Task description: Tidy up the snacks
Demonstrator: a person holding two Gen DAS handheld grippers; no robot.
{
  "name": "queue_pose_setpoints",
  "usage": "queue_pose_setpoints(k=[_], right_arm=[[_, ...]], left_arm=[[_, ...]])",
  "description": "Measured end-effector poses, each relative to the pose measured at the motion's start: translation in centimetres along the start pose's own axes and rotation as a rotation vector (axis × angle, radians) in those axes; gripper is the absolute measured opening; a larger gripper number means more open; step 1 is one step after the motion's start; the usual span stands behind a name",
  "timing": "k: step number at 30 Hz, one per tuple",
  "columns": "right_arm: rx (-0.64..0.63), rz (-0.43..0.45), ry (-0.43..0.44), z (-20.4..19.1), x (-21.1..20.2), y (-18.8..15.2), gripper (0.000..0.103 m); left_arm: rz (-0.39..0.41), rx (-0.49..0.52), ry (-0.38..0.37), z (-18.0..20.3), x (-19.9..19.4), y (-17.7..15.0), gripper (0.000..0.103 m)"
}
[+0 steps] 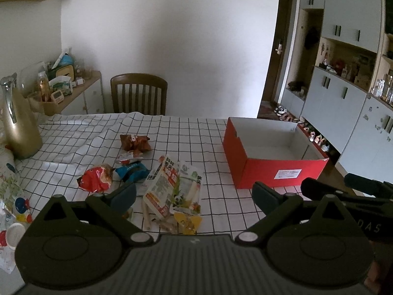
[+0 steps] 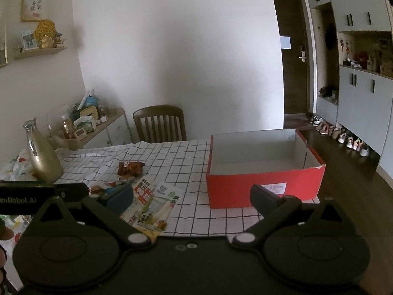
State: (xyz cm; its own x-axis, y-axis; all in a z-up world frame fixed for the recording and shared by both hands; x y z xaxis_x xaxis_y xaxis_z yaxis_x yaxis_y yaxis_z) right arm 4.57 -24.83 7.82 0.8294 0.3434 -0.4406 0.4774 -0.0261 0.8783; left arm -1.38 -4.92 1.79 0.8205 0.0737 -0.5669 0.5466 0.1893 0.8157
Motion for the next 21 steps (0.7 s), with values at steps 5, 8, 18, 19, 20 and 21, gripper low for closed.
queue_pose_setpoints(k=[5, 8, 18, 19, 20, 21], right_arm=[[0.007, -0.003, -0.001, -0.03, -0.15, 0.05, 0.102], [0.002, 0.004, 0.001, -0.17, -0.22, -0.03, 0.102], [-0.012, 0.021, 0.018, -0.85, -0.43, 0.01, 0.102], [-0.012, 0.021, 0.018, -0.89, -0.4, 0.05, 0.102], [-0.012, 0.022, 0.019, -0.87, -0.43, -0.02, 0.102], [-0.012, 0.022, 0.021, -0.88, -0.41, -0.02, 0.102]], left_arm=[[0.001, 0.001, -0.001, 0.08, -0.17, -0.1, 0.101], [-0.001, -0.004, -0.002, -0.07, -0.29, -0.09, 0.101], [0.003, -0.012, 0.005, -0.69, -0.72, -0.12, 0.101], [0.003, -0.012, 0.005, -0.72, -0.76, -0.11, 0.101], [0.004, -0.013, 0.006, -0.79, -0.8, -0.12, 0.101], [0.005, -0.013, 0.008, -0.84, -0.84, -0.12, 0.101]])
Point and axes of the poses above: each gripper's, at about its wrist camera, not at the fingertips, and x roughly the way its jaws point, z to its right, y to its top, the point moved 1 cm from there along x, roughly the way its jaws point, and after that the axes turned 3 degrees about -x, right-handed, at the moved point
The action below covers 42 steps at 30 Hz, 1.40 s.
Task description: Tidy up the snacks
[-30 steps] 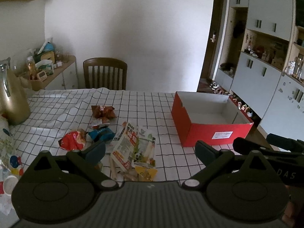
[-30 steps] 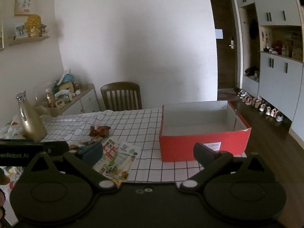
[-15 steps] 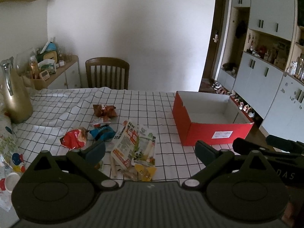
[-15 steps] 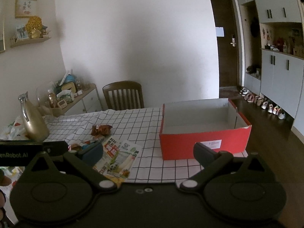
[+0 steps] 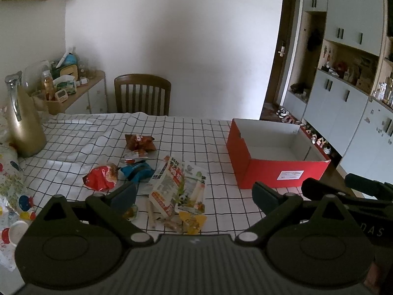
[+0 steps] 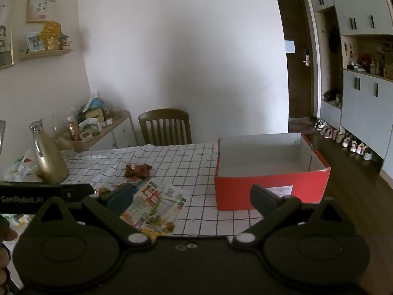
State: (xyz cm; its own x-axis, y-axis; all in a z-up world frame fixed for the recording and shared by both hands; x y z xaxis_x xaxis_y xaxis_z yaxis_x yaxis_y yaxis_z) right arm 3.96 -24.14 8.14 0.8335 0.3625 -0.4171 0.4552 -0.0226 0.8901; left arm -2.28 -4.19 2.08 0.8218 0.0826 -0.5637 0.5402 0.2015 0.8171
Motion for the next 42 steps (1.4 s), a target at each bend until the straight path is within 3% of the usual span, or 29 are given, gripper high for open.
queue_pose_setpoints(k=[26, 32, 37, 42], right_arm=[[-0.062, 0.005, 0.06, -0.5, 1.2, 0.0, 0.101], [-0.049, -0.017, 0.039, -1.1, 3.0, 0.0, 0.102], [0.015, -0.101, 0.014, -1.7, 5.6, -0.5, 0.101], [0.023, -0.144, -0.019, -3.0, 7.8, -0.8, 0.097]], left_arm=[[-0.018, -0.041, 0.042, -0.9, 1.3, -0.2, 0.101], [-0.038, -0.066, 0.038, -3.2, 3.6, 0.4, 0.101], [-0.081, -0.069, 0.003, -6.3, 6.2, 0.6, 0.101], [-0.127, -0.084, 0.032, -10.5, 9.1, 0.6, 0.101]])
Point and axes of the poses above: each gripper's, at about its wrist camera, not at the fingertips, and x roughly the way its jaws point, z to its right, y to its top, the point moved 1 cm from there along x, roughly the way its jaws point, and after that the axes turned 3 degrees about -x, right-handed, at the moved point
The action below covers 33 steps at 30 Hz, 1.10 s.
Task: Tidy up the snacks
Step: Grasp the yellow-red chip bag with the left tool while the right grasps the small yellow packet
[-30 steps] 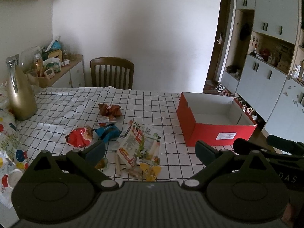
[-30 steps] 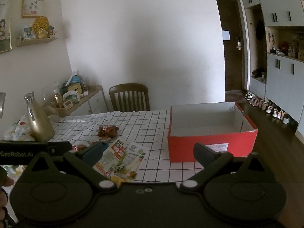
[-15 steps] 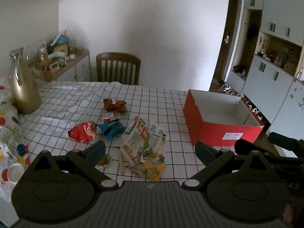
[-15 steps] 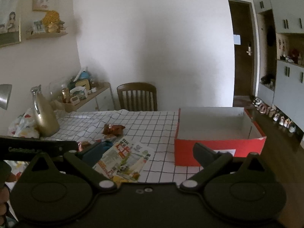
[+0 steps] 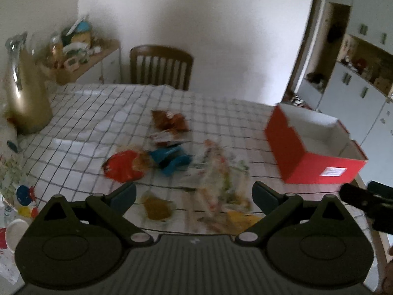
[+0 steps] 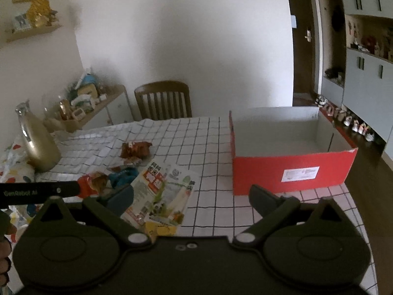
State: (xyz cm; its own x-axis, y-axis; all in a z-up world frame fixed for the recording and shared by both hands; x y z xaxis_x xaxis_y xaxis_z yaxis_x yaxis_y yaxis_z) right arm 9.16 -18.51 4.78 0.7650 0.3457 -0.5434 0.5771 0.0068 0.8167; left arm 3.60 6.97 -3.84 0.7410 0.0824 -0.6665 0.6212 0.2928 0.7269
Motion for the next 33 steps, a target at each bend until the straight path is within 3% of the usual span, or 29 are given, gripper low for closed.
queue_pose_setpoints(k=[4, 8, 12, 19, 26, 33], right_arm=[[0.006, -0.043, -0.022, -1.1, 1.9, -0.2, 0.093], [0.009, -0.108, -0.052, -1.7, 4.1, -0.4, 0.082], [-0.017, -0.161, -0.037, -2.6, 6.1, -1.0, 0.081], [-0.098, -0.256, 0.007, -4.5, 9.1, -1.8, 0.08], [-0.146, -0.334, 0.039, -5.9, 11.0, -2.9, 0.077], [-0.163, -0.396, 0.041, -6.8, 13.0, -4.1, 0.075]], left_arm=[[-0.015, -0.011, 0.029, -3.3, 2.3, 1.1, 0.101], [-0.036, -0.052, 0.049, -6.7, 4.7, 2.7, 0.101], [-0.049, -0.044, 0.065, -9.1, 7.2, 4.4, 0.1], [-0.15, 0.234, -0.038, -10.5, 11.4, 5.5, 0.1], [-0.26, 0.624, -0.211, -10.5, 15.1, 5.5, 0.1], [-0.336, 0.745, -0.267, -11.0, 18.5, 6.6, 0.101]])
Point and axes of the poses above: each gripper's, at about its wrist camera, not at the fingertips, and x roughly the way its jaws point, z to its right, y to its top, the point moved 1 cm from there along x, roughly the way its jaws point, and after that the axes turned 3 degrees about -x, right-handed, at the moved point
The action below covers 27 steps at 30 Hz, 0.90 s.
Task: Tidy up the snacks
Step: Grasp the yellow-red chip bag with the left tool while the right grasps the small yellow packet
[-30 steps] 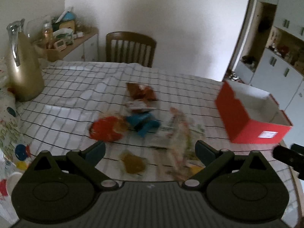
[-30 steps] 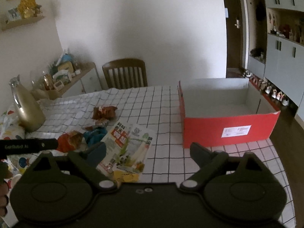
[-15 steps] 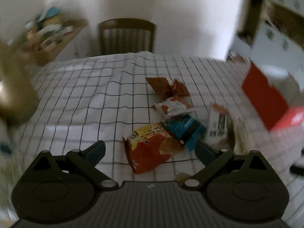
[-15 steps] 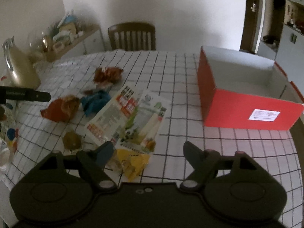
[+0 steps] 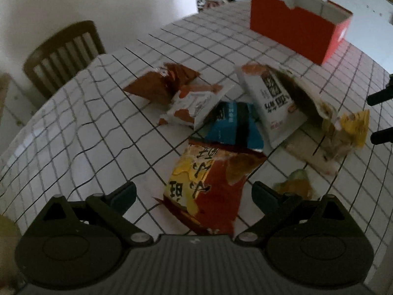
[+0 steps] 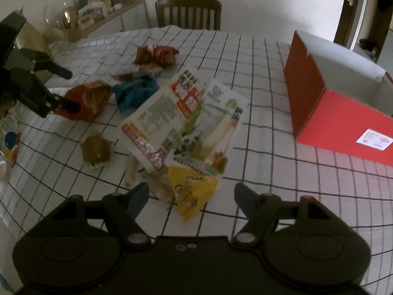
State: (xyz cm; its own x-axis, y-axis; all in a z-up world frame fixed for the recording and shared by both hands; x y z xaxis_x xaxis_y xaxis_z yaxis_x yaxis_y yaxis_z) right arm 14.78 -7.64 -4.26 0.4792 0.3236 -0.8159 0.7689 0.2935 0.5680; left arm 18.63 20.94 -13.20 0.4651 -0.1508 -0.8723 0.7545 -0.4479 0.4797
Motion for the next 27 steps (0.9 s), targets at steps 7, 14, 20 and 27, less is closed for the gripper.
queue_pose_setpoints(k=[7, 14, 20, 27], right_arm=[[0.058, -0.046, -0.012, 0.2, 2.3, 0.0, 0.069], [0.122, -0.062, -0.019, 0.7, 3.1, 0.1, 0.062], [0.167, -0.062, -0.012, 1.0, 3.1, -0.2, 0.053], [0.195, -0.044, -0.004, 0.8, 2.6, -0.4, 0.036]], left_arm=[[-0.059, 0.028, -0.06, -0.3, 3.0, -0.1, 0.101], [-0.067, -0.001, -0.103, -0.6, 4.2, 0.3, 0.1], [-0.051, -0.038, -0.132, -0.6, 4.2, 0.5, 0.083], [-0.041, -0.071, -0.116, -0.2, 3.5, 0.5, 0.063]])
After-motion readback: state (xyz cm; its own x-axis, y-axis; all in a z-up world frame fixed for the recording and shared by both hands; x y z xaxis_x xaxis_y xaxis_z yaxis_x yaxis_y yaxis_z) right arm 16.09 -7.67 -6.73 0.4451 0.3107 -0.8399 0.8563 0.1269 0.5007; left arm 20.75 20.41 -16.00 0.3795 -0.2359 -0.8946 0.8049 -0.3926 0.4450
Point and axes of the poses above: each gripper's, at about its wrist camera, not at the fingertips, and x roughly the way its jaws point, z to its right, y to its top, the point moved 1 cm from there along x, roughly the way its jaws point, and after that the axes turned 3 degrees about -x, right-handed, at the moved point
